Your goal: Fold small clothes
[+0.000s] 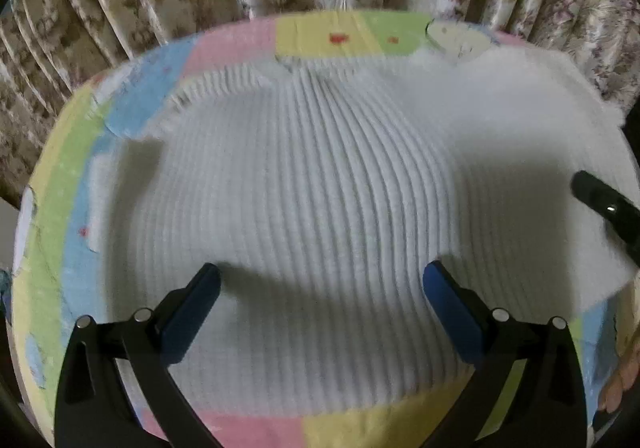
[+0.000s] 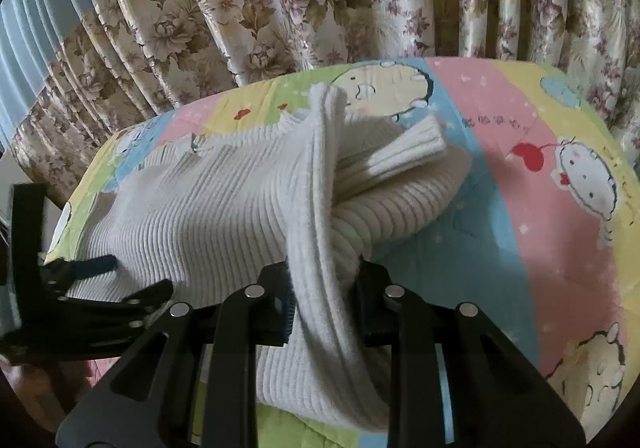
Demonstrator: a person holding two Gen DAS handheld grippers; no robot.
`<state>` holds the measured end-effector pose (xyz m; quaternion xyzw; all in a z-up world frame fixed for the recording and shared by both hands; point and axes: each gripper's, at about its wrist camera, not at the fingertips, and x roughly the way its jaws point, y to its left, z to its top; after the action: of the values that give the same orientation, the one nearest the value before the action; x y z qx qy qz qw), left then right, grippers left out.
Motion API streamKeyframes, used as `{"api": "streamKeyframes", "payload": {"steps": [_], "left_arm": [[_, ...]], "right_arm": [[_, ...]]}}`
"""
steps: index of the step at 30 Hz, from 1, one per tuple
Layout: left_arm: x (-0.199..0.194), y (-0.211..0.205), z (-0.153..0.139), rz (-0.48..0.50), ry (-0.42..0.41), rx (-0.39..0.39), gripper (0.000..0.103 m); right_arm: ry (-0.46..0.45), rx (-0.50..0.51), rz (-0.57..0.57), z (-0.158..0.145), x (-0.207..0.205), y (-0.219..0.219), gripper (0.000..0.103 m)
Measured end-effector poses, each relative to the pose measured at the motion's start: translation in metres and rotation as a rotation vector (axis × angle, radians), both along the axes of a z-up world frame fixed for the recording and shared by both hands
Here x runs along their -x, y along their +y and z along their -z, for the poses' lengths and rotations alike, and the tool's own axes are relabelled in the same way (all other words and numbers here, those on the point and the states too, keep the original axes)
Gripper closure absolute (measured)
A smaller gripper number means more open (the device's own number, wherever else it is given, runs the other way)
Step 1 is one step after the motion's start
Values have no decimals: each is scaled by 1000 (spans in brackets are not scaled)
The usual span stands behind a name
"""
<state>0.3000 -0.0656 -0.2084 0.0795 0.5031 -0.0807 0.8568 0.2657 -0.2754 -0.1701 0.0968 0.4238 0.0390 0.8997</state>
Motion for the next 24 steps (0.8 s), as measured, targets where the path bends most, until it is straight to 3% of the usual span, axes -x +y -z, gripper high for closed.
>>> {"api": "streamKeyframes", "payload": {"steps": [3,11,14,16,21,24], "left_arm": [[3,24,-26,-11,-61,-14,2],[-17,120,-41,-115,-53,5,2],[-21,144,-46,-148,-84,-55,2],[-22,162,-50,-174,-101,-93,2],[-20,199,-55,-212,-116,-134,2],[-16,207,-51,-222,-125,-195,2]], "right_arm": [[-19,52,-6,-11,0,14,79],[-97,87,-85,-52,-9,93,79],[-112,154,-149,-57,-13,139,79],[-99,204,-200,-50,-18,177,80],[-34,201,-296,-20,-23,238,80],[-13,299,-359,4,-16,268,78]]}}
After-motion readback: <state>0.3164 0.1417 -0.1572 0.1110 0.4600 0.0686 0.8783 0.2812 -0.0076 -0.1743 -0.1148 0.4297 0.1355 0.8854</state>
